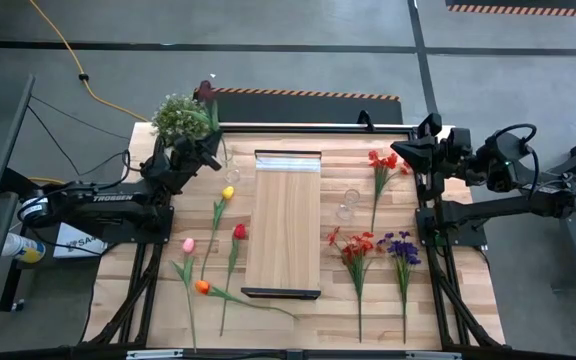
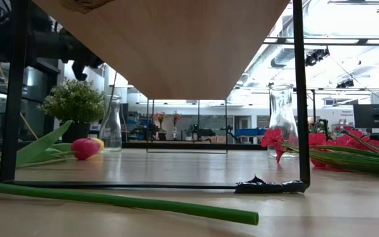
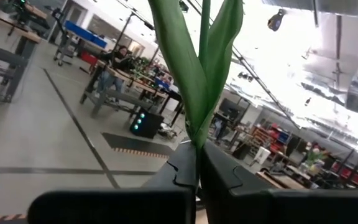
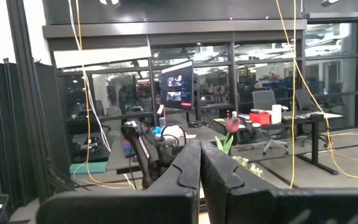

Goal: Pick and place flowers into a vace then onto a shelf
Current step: Put the brown flower into the left vase

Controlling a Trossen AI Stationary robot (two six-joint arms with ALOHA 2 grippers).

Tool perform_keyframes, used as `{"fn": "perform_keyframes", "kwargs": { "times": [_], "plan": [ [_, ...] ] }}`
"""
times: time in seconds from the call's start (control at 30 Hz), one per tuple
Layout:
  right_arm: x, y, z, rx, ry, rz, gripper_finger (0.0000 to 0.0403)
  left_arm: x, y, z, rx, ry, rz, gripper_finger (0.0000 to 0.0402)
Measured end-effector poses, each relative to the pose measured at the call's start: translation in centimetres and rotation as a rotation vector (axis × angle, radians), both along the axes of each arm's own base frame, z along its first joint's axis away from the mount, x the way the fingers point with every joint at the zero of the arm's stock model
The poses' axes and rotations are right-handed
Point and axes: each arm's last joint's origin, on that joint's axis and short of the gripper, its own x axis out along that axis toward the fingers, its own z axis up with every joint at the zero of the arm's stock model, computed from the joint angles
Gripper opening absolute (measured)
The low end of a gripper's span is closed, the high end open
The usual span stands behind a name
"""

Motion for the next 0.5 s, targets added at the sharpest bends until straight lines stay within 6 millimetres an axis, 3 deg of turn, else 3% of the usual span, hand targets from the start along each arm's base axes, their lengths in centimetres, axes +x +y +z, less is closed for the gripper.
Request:
{"fn": "perform_keyframes", "kwargs": {
  "times": [0.3, 0.5],
  "plan": [
    [0.0, 0.0, 0.0, 0.009, -0.002, 0.001, 0.0, 0.12, -0.12, 0.01, 0.007, 0.001, -0.058, 0.0047],
    [0.0, 0.01, 0.0, 0.009, -0.002, 0.006, 0.0, 0.18, -0.14, -0.07, -0.001, 0.002, -0.08, 0.0073]
  ]
}}
